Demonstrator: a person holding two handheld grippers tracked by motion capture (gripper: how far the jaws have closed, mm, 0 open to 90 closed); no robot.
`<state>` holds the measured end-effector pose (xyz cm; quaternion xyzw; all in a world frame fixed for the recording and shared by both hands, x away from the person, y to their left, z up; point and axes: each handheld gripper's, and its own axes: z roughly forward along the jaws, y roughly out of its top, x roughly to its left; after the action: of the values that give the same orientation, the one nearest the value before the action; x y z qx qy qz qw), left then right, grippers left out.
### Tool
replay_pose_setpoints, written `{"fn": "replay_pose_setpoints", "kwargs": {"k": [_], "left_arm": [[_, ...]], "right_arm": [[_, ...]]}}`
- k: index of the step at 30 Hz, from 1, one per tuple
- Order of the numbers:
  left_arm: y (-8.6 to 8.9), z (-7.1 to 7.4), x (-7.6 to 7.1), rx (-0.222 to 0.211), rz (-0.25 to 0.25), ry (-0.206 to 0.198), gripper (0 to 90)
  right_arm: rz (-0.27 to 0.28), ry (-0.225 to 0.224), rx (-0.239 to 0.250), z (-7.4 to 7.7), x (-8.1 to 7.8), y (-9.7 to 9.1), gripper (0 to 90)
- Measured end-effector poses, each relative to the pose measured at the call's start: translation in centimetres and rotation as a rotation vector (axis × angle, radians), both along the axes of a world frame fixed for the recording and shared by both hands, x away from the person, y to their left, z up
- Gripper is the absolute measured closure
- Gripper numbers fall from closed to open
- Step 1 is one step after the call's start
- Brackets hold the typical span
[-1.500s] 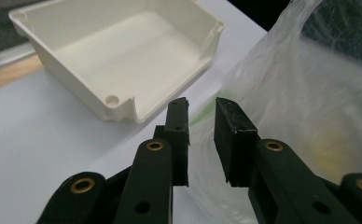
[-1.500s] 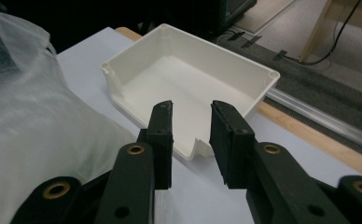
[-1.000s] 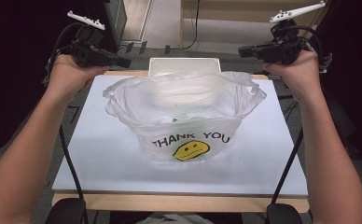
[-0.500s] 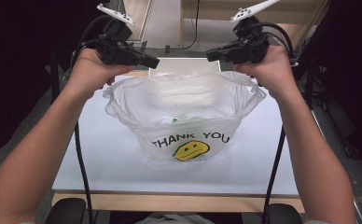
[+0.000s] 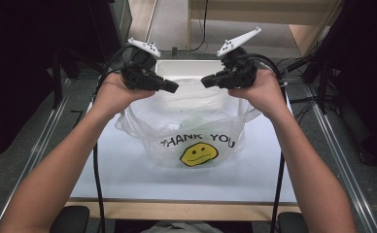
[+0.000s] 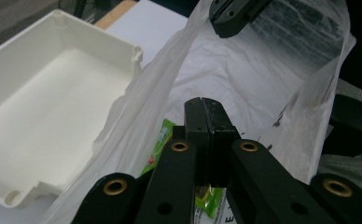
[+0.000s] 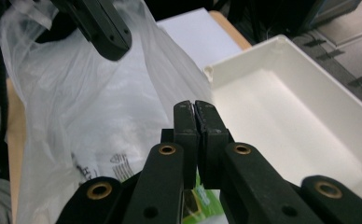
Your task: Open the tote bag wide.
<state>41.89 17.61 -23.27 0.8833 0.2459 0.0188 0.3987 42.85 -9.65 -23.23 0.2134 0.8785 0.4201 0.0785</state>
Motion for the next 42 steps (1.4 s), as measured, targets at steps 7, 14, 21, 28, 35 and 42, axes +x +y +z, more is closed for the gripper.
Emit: {"fn": "replay_pose_setpoints", "kwargs": {"k": [7,14,21,28,35,42], "left_arm": [[0.8,-2.2,0.3,0.005,0.026,0.015,90.0],[0.8,-3.9,0.4,0.003,0.033,0.029,90.0],[0.7,-5.8,0.6,0.009,0.054,0.037,89.6],[0.4,-7.5,0.7,0.016,0.055,0.071,88.9],[0.4,-8.9,0.6,0.017,0.069,0.087,88.3],[0.5,-10.3,0.6,0.004,0.077,0.104,87.9]], "right_arm": [[-0.024,0.039,-0.011,-2.4,0.2,-0.9,89.6],[-0.047,0.062,-0.012,-4.0,0.5,-1.6,89.3],[-0.07,0.087,0.0,-5.5,0.7,-2.4,89.2],[-0.074,0.103,-0.008,-7.0,0.6,-2.6,89.2],[-0.079,0.118,0.007,-8.2,0.3,-2.9,89.2],[-0.088,0.131,0.015,-9.6,0.0,-3.2,88.9]]}}
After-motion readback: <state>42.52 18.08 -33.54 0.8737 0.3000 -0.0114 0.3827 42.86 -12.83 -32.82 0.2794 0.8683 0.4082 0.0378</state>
